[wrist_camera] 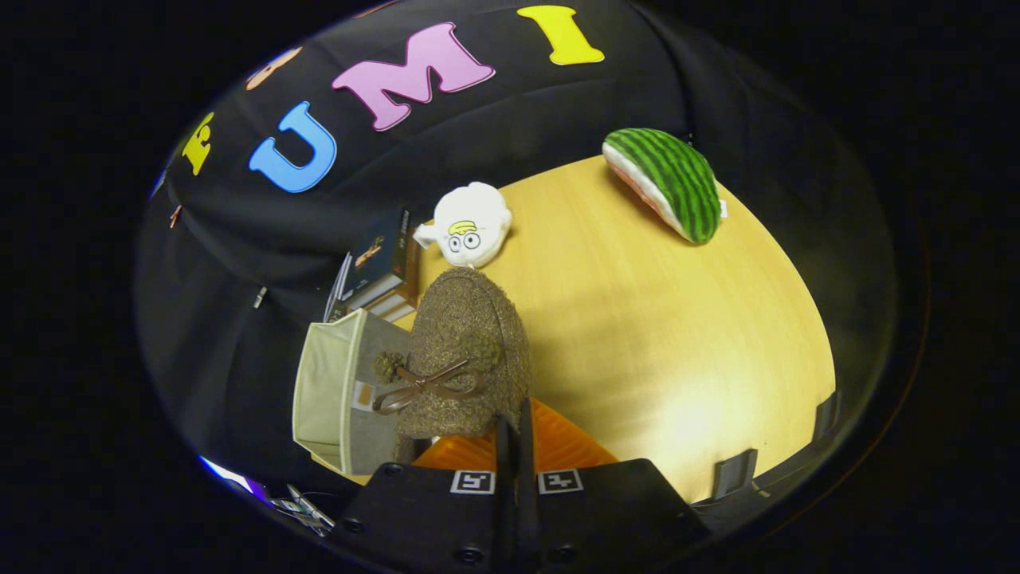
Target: Open the storage box then place both shoes into the box .Put the left shoe in first, then the right shoe, with the right side of both shoes facing outward in a uniform manner.
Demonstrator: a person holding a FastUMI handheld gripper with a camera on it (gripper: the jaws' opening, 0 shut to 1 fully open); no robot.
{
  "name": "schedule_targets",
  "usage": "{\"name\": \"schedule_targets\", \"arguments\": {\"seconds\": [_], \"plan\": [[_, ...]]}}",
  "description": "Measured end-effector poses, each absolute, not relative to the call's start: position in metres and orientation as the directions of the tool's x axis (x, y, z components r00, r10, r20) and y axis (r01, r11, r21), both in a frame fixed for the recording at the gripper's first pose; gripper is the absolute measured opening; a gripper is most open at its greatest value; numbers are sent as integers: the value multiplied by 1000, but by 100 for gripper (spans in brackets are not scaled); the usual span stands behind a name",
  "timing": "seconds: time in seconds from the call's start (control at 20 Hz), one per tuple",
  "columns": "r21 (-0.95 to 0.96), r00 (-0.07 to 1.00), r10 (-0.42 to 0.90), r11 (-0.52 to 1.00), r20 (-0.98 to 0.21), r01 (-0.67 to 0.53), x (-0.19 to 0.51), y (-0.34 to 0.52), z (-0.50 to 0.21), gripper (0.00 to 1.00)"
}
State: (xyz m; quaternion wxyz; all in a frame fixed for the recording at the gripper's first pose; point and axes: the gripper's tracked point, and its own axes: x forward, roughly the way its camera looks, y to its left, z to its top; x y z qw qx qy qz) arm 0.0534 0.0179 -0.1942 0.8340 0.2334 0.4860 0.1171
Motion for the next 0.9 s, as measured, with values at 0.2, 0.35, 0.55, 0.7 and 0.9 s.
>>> {"name": "schedule_targets", "arguments": {"seconds": [0.2,0.35,0.55,0.7,0.9], "plan": [[552,539,465,834,-702,0,58,81,-155,5],[577,544,492,817,-679,-19,60,132,-142,5],[614,567,502,789,-653,7,68,187,-138,5],[593,570,472,805,-673,33,73,210,-154,5],[538,548,427,841,-719,50,77,230,-183,5]]}}
